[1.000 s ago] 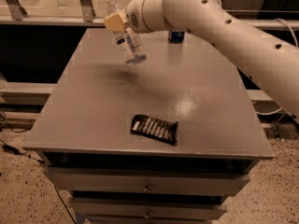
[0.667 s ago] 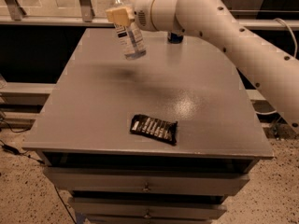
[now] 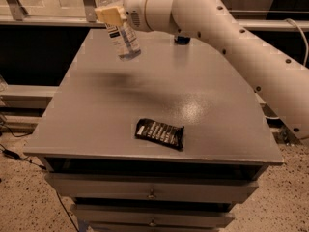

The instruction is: Place blue plastic bottle upright

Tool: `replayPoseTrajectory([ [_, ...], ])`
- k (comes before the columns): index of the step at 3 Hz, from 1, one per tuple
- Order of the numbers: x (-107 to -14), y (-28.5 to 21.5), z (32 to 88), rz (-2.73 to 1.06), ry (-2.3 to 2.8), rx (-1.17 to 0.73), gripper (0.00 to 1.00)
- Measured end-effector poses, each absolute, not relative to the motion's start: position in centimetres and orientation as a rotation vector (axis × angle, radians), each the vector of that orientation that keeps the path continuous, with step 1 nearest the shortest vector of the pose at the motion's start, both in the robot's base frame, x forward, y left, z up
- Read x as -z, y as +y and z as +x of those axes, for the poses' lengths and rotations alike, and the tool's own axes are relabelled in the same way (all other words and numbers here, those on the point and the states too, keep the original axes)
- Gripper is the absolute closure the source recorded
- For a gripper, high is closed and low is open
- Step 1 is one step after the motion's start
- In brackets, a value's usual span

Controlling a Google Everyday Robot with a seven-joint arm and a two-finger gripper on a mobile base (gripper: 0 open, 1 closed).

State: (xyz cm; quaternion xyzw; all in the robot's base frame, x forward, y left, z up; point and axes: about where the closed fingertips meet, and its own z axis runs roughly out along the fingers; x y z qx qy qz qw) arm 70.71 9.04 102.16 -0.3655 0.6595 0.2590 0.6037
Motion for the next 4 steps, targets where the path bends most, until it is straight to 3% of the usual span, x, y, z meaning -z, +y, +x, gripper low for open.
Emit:
replayPoseTrajectory([
  [4,-98.1,6.8,66.7,-0.952,1.303,-0.741,1.0],
])
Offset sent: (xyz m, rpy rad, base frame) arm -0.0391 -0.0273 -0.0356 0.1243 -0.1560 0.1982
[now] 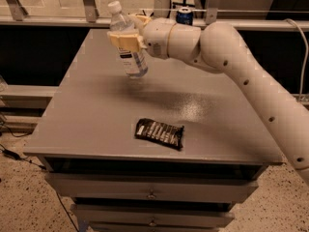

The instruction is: Place blue plastic bottle upright

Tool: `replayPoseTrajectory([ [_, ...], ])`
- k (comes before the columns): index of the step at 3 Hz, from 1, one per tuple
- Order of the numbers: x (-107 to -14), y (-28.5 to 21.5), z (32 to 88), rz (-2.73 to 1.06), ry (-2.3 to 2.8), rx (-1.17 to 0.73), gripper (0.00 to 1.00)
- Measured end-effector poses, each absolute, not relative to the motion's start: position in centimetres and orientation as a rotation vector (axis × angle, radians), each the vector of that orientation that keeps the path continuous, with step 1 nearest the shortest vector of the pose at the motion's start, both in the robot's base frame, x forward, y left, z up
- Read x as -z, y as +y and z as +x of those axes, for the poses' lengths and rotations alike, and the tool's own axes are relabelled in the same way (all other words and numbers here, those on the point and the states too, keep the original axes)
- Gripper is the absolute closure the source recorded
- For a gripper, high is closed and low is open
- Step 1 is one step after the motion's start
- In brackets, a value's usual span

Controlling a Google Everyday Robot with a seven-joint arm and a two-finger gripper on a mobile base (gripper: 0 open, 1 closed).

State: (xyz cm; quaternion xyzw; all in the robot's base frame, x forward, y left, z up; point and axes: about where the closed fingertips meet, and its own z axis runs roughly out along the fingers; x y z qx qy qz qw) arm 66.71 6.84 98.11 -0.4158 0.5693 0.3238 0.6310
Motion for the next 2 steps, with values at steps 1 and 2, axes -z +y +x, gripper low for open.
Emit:
replayPoseTrajectory([
  [1,-97.07,6.65,66.0,-0.937,1.276,-0.764,1.0],
  [2,-96.76,6.11,65.52,-0.913,1.255,-0.765,1.0],
])
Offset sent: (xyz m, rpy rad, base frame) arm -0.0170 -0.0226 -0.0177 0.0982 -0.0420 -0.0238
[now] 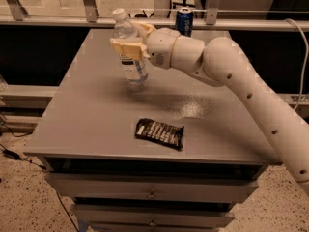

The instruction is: Place blue plastic bottle upright

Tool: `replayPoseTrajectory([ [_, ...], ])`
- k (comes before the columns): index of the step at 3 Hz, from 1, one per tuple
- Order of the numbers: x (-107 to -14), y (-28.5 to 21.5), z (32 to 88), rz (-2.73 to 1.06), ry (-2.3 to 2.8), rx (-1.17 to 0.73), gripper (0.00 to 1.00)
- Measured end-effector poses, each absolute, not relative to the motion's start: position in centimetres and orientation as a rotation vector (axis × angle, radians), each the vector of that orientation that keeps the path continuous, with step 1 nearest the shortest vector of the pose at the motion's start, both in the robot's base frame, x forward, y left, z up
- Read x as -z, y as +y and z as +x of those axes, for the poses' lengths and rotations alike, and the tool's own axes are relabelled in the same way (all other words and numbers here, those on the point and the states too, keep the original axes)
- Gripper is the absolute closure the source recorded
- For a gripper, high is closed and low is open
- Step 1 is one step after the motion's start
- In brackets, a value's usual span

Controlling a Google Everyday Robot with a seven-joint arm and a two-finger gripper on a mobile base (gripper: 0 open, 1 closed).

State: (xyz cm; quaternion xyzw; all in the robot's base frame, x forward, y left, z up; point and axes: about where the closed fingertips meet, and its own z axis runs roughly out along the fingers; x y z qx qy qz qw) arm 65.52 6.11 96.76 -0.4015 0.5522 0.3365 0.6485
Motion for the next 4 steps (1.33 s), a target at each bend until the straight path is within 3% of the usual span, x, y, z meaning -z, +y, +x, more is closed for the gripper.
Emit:
replayPoseTrajectory([
  [4,-96.3,4.8,64.0,-0.826,1.196,-0.75,0.99],
])
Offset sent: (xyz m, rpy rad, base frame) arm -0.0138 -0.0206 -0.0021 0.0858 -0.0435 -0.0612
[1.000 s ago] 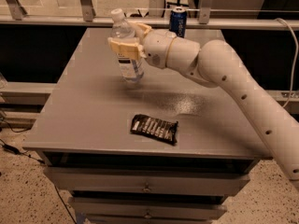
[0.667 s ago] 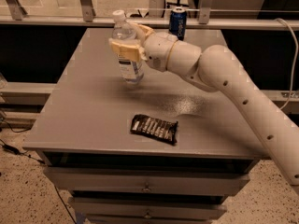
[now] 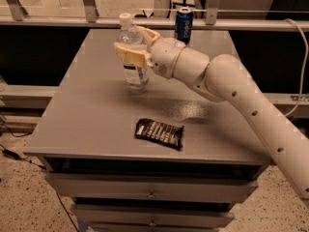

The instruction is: Place blue plastic bottle upright

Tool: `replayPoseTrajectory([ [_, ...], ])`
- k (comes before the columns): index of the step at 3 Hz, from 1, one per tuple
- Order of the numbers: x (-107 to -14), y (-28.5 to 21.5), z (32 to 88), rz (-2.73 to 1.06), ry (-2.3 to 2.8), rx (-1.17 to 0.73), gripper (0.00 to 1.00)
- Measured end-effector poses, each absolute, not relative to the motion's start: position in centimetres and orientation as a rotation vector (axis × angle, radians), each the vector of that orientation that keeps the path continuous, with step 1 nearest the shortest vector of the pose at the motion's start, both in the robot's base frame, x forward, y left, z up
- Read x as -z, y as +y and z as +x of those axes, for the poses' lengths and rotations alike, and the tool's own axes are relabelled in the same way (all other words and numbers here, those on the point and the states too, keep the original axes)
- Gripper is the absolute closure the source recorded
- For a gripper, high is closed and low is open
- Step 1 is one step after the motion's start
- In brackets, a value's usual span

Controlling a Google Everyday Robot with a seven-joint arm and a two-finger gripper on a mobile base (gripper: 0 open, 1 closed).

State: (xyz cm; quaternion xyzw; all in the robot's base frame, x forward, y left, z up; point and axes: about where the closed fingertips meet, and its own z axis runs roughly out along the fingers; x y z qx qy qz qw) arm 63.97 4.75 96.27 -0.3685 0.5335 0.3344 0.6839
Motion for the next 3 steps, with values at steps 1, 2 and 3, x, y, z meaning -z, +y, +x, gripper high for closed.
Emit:
replayPoseTrajectory([
  [1,-95.85,4.72,63.69,-0.81,1.194,-0.754,0.78],
  [2,-95.42,4.7,63.41,-0.794,1.188,-0.757,0.54],
  [3,-95.15,4.66,63.15,-0.786,1.183,-0.757,0.31],
])
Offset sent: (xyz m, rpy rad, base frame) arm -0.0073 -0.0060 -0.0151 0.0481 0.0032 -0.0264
